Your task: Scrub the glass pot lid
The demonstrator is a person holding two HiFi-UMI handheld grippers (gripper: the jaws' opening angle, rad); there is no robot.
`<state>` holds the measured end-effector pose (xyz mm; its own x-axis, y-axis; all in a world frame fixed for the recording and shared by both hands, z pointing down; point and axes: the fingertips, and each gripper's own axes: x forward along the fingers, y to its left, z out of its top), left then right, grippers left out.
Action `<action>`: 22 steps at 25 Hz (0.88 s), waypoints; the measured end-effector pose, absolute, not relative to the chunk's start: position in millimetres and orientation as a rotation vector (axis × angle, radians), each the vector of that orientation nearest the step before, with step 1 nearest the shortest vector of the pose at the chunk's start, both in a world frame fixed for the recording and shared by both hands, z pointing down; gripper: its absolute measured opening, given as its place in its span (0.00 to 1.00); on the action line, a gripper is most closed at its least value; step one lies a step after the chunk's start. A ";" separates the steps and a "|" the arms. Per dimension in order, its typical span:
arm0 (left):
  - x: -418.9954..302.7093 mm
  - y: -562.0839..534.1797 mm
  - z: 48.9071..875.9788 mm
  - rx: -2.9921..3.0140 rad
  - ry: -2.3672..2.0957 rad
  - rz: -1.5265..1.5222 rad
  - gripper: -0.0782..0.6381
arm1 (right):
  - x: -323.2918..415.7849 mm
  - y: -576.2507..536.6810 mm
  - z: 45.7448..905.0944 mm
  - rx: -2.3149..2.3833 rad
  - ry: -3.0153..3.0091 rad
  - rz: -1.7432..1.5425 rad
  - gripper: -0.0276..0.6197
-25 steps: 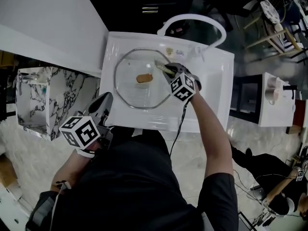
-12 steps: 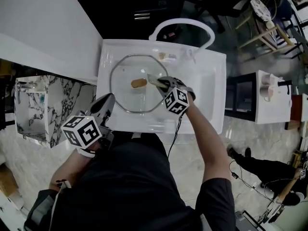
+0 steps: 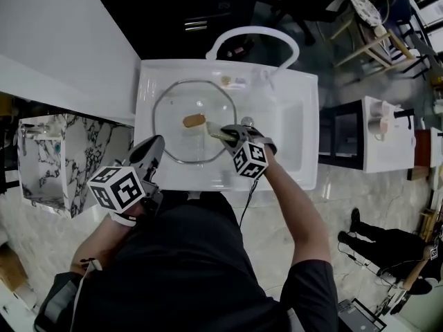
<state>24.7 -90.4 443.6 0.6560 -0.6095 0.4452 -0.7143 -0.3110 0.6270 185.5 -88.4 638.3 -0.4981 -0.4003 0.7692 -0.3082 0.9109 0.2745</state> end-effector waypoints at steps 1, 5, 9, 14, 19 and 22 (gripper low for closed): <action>24.6 -89.8 444.0 2.021 -1.027 0.155 0.11 | 185.0 -84.6 638.8 0.499 -2.129 -0.128 0.14; 25.8 -88.1 442.9 2.027 -1.023 0.155 0.11 | 181.5 -69.3 640.6 0.467 -2.126 -0.146 0.14; 27.1 -86.3 443.1 2.028 -1.016 0.156 0.11 | 175.4 -49.5 643.5 0.399 -2.122 -0.170 0.14; 29.2 -82.4 444.2 2.024 -1.005 0.159 0.11 | 168.6 -21.0 649.2 0.302 -2.118 -0.190 0.14; 28.4 -76.7 443.5 2.018 -1.000 0.158 0.11 | 161.3 8.3 655.1 0.189 -2.095 -0.225 0.14; 27.1 -73.5 441.4 2.017 -1.003 0.151 0.11 | 158.3 15.9 655.5 0.151 -2.083 -0.243 0.14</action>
<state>27.1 -73.5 441.4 0.6701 -0.5970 0.4411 -0.7004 -0.3119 0.6419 158.3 15.9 655.5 -0.4989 -0.2065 0.8417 -0.0075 0.9722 0.2341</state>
